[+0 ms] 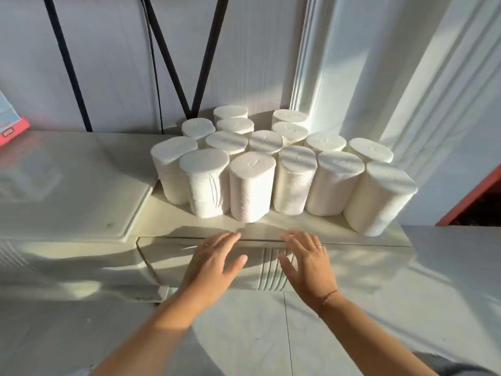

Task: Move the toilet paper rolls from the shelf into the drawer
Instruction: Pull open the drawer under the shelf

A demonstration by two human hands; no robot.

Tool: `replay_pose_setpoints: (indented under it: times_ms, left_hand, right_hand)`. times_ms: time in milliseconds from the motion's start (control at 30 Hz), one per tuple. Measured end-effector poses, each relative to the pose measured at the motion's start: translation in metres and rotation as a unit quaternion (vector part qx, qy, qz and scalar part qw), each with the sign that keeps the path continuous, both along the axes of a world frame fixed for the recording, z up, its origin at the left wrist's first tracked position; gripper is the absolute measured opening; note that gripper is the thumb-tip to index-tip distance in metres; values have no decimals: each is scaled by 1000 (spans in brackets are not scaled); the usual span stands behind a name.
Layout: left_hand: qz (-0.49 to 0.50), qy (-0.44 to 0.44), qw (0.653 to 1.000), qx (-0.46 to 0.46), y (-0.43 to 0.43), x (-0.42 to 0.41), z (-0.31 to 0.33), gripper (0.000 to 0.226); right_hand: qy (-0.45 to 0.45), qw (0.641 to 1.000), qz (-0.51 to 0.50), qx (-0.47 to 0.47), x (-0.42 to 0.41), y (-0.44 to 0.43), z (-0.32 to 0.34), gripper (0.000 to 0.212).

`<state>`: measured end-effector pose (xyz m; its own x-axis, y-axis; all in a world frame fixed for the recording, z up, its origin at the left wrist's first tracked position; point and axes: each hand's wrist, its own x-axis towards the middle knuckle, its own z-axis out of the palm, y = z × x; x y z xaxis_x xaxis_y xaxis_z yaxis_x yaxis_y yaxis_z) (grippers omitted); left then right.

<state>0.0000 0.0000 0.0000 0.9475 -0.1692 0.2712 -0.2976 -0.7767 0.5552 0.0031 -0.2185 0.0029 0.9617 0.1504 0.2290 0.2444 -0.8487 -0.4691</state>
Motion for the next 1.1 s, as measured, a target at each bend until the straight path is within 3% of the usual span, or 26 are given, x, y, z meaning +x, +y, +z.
replay_pose_setpoints:
  times_ms: [100, 200, 567, 933, 1100]
  left_hand:
    - [-8, -17, 988, 152, 7, -3, -26, 67]
    - [-13, -38, 976, 213, 8, -10, -39, 70]
    - [12, -78, 981, 179, 1, -21, -43, 63]
    - [8, -99, 985, 138, 0, -56, -49, 60]
    - [-12, -82, 982, 170, 5, -76, -35, 60]
  right_hand:
    - [-20, 997, -22, -71, -7, -6, -13, 47]
    - [-26, 993, -32, -108, -16, -7, -23, 53]
    - [-76, 982, -82, -149, -31, 5, -35, 69]
    - [-68, 981, -86, -163, -64, 4, -40, 70]
    - [-51, 989, -54, -126, -80, -5, -27, 61]
